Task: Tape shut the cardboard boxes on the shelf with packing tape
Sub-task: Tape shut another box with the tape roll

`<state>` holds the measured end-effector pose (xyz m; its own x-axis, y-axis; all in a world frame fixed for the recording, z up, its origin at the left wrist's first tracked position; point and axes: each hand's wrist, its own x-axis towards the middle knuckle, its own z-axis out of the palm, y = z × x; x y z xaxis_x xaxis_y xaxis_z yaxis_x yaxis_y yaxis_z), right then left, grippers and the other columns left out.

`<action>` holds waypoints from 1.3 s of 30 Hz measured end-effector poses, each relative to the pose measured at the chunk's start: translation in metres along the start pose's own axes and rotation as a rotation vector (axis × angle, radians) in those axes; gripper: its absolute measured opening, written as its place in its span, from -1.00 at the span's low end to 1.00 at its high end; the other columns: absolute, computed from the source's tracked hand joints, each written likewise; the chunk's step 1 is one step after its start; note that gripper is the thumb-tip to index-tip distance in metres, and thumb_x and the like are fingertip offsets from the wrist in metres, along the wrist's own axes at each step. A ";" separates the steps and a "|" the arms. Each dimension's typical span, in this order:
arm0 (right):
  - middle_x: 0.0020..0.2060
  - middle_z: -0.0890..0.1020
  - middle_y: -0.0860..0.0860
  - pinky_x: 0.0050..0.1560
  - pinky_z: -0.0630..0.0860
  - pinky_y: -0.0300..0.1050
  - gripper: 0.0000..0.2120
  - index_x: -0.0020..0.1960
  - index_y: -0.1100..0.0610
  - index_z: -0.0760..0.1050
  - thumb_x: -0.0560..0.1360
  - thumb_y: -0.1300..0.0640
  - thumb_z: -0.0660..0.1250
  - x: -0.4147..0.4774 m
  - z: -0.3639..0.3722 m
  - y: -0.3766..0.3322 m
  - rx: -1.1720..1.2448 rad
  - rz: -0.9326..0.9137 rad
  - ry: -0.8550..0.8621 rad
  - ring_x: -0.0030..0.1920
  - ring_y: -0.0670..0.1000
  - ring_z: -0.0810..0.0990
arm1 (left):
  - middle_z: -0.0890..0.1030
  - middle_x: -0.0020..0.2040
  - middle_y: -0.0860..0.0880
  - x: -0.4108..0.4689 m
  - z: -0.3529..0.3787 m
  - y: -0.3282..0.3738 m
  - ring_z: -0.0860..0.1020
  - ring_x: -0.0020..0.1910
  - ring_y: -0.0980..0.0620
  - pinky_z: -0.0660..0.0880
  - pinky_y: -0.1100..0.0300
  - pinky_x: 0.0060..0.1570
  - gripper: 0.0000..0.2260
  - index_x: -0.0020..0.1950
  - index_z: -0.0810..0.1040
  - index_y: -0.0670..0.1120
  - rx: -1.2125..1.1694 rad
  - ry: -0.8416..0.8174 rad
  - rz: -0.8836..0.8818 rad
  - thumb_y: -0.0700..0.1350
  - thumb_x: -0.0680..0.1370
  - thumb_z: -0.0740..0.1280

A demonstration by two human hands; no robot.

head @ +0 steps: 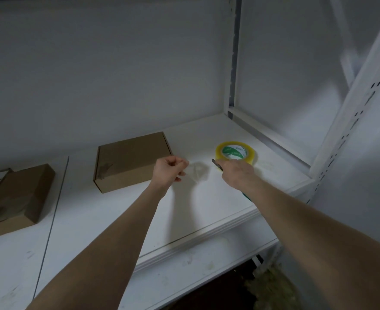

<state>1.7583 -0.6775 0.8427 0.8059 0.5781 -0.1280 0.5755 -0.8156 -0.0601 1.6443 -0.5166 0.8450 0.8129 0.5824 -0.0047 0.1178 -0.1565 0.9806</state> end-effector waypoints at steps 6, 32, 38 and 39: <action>0.36 0.46 0.12 0.22 0.44 -0.03 -0.59 0.51 0.03 0.22 0.67 0.17 0.04 0.010 0.007 0.011 -0.017 0.046 -0.006 0.33 0.17 0.46 | 0.53 -0.30 -0.02 0.009 0.011 0.005 0.52 -0.47 0.23 0.42 0.34 -0.49 -0.87 -0.24 0.56 -0.09 -0.004 0.003 0.003 -0.19 0.51 0.41; 0.21 0.38 0.13 -0.09 0.48 -0.05 -0.40 0.52 -0.15 0.17 0.59 0.31 0.19 0.020 0.028 0.059 -0.013 -0.015 0.171 0.07 0.12 0.55 | 0.56 -0.27 -0.01 0.024 0.053 0.013 0.54 -0.37 0.12 0.45 0.30 -0.41 -0.91 -0.21 0.60 -0.08 0.038 -0.038 -0.012 -0.18 0.51 0.40; 0.26 0.42 0.14 -0.09 0.42 0.00 -0.56 0.38 0.14 0.20 0.57 0.30 0.26 0.016 0.028 0.061 0.089 0.037 0.220 0.14 0.17 0.54 | 0.57 -0.26 0.00 0.026 0.057 0.018 0.54 -0.37 0.13 0.47 0.31 -0.40 -0.92 -0.19 0.60 -0.09 0.044 -0.030 0.002 -0.19 0.52 0.39; 0.25 0.43 0.14 -0.10 0.40 -0.01 -0.58 0.37 0.15 0.20 0.57 0.29 0.27 0.015 0.028 0.062 0.088 0.041 0.223 0.15 0.16 0.53 | 0.57 -0.26 0.00 0.026 0.056 0.019 0.54 -0.37 0.14 0.47 0.30 -0.39 -0.91 -0.19 0.60 -0.09 0.043 -0.031 0.006 -0.19 0.52 0.39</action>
<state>1.8025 -0.7199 0.8096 0.8447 0.5278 0.0890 0.5353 -0.8319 -0.1466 1.6998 -0.5495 0.8524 0.8307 0.5566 -0.0057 0.1370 -0.1946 0.9713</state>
